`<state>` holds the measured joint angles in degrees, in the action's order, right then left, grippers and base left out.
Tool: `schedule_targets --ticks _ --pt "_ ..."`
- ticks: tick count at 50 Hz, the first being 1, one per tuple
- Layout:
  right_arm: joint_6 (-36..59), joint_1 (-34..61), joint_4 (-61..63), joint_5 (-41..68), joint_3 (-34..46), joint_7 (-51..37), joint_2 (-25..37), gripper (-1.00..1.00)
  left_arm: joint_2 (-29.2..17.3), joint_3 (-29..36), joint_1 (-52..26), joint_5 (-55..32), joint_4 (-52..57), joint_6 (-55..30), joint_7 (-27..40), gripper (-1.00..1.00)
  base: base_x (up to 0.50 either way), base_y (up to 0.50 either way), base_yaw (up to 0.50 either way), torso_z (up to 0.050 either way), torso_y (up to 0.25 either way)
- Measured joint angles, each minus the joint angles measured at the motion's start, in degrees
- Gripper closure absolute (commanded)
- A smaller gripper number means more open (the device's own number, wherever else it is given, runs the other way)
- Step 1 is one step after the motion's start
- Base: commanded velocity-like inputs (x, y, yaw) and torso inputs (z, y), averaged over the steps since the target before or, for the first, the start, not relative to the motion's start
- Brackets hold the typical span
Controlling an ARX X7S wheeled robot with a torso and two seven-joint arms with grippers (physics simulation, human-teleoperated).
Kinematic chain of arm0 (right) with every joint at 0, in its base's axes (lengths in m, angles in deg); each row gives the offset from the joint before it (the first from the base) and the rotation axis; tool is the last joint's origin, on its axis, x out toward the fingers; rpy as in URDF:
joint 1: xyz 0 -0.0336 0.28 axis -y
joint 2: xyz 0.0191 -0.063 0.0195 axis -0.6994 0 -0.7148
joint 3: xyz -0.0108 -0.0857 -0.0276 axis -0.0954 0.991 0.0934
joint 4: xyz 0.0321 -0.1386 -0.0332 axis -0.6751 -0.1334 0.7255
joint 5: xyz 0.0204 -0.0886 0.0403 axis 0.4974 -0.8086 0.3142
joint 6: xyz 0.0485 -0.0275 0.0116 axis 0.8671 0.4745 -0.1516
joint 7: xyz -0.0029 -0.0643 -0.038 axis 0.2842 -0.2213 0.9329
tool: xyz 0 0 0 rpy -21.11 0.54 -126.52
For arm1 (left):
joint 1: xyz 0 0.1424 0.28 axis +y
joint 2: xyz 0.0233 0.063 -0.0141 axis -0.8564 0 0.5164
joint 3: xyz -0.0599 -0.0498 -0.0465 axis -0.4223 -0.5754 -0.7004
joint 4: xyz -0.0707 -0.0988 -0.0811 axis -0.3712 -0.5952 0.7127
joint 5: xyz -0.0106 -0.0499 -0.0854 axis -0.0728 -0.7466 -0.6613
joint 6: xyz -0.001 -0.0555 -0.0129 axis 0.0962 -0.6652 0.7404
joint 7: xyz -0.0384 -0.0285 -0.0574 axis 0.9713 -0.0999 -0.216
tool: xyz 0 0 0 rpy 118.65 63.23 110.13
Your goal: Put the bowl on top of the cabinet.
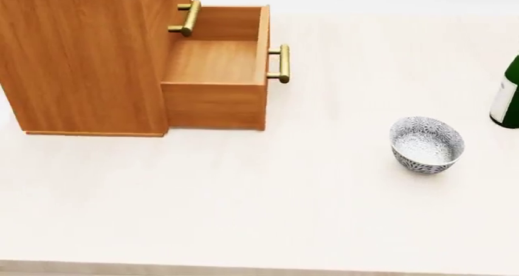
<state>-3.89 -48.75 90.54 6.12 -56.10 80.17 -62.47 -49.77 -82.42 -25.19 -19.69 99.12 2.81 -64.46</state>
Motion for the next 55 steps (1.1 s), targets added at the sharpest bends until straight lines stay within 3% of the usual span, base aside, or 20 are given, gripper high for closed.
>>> schedule_targets --ticks 30,47,55 --pt "-0.55 -0.33 -0.48 -1.42 2.08 -0.10 -0.11 -1.00 -0.38 0.51 0.57 -0.53 0.24 0.19 0.10 -1.00 0.00 0.47 0.00 0.000 0.000" --pt "0.06 0.22 -1.07 -2.01 2.89 -1.58 0.36 -1.00 -0.66 0.75 0.64 -0.76 -0.22 0.45 -0.10 -1.00 0.00 0.00 0.00 0.000 0.000" --pt "0.57 0.15 -1.30 -1.06 2.55 -1.76 0.52 -1.00 -0.72 0.83 0.77 -0.79 -0.32 0.63 -0.20 -1.00 0.43 0.00 0.00 0.000 0.000"
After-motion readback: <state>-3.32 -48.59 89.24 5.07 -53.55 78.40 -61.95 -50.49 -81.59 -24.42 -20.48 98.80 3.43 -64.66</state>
